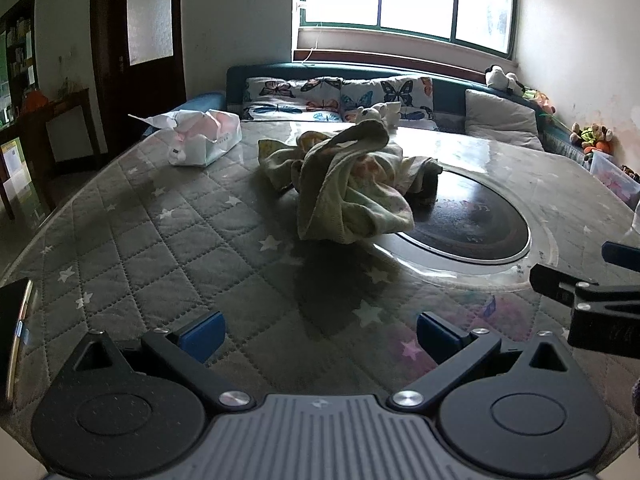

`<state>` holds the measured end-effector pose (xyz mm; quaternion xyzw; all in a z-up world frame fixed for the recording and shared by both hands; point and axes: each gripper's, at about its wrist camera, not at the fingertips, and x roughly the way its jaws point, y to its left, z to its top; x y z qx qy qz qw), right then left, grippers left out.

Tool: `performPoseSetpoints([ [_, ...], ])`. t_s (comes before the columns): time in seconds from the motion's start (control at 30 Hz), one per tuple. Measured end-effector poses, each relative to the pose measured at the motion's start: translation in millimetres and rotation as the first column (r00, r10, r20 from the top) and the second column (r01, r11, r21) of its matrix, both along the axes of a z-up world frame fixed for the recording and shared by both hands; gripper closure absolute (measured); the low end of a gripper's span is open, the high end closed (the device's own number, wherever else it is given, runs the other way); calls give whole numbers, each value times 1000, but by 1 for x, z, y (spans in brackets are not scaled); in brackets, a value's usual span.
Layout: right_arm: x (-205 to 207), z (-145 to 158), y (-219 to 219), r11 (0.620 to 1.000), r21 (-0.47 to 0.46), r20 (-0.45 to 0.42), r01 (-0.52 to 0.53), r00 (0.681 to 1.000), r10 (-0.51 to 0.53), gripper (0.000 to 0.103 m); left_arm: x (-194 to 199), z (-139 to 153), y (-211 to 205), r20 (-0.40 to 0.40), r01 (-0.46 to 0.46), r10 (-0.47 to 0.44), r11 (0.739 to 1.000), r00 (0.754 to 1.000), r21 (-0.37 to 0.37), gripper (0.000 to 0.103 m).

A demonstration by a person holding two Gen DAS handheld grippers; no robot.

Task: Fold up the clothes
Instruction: 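Reach both grippers toward the crumpled striped garment on the bed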

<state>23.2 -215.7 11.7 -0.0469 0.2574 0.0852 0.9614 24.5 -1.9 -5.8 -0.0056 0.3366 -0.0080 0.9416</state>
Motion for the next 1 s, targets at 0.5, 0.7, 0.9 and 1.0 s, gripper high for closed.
performPoseSetpoints([
  [0.5, 66, 18, 17, 994, -57, -32, -93, 995, 91, 5, 69, 33, 26, 56, -31, 30, 999, 998, 17, 0],
  [0.7, 95, 25, 20, 991, -73, -53, -111, 993, 107, 12, 94, 35, 21, 46, 23, -25, 999, 999, 48, 0],
  [0.9, 120, 37, 23, 987, -76, -66, -143, 988, 138, 24, 106, 42, 18, 46, 59, -60, 998, 997, 39, 7],
  [1.0, 132, 43, 24, 984, -76, -72, -159, 986, 154, 29, 111, 47, 20, 48, 75, -76, 997, 996, 22, 15],
])
